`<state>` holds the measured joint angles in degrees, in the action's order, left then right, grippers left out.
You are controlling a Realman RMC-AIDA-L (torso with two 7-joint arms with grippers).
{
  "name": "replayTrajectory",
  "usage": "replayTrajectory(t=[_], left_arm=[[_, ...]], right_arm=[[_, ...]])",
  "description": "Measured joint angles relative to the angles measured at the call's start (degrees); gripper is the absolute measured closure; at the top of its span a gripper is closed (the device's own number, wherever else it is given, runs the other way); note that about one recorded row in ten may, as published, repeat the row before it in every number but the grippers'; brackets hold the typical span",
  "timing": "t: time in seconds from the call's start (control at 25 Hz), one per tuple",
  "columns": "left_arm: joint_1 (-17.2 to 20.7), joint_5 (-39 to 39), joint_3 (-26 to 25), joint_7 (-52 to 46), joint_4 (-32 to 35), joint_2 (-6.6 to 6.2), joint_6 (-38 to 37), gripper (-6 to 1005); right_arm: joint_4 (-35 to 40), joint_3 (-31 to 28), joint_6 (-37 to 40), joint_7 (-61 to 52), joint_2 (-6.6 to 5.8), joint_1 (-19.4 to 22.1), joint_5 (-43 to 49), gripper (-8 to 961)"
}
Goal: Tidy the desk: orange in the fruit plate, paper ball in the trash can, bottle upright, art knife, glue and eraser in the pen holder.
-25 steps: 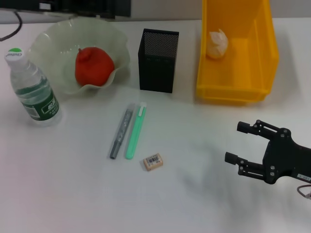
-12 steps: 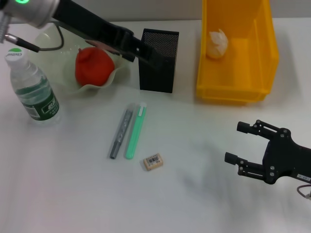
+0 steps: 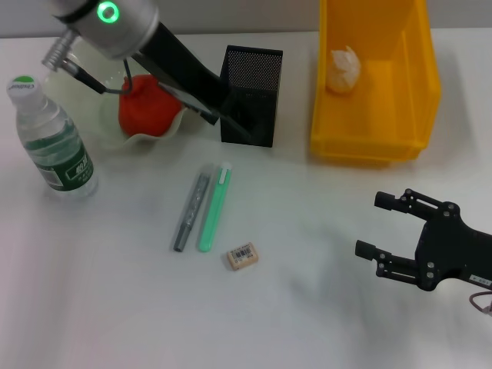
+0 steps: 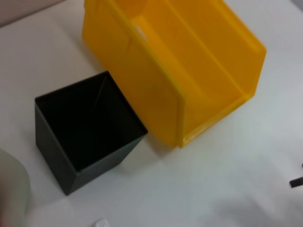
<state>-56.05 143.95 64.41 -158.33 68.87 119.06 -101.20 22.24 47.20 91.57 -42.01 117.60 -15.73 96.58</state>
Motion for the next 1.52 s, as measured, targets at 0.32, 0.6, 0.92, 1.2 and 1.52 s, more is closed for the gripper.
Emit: replayTrajectory(t=[0.32,0.6,0.92,1.2,1.52], left_arm=[[-1.8,0.5,6.9,-0.6,-6.8,0.05,3.9,214],[-2.6,0.5,13.8,-0.6,-13.6,0.12,10.8,214],[-2.6,0.2,18.6,-0.6,-17.4,0.12,16.4,214],[-2.3,0.1,20.5,-0.7,-18.7,0.12,18.2,215],[-1.2,-0.7,24.3,-0.7,-20.5,0.11,21.7,214]], right_arm=[[0.0,0.0,-0.5,0.1,0.00,0.0,0.1,176],[0.0,0.0,-1.1,0.1,0.00,-0.1,0.1,176],[0.0,0.0,-1.1,0.1,0.00,-0.2,0.0,176],[-0.1,0.0,-0.4,0.7,0.17,-0.3,-0.3,176],[-0.1,0.0,0.5,-0.2,0.51,-1.0,-0.3,176]])
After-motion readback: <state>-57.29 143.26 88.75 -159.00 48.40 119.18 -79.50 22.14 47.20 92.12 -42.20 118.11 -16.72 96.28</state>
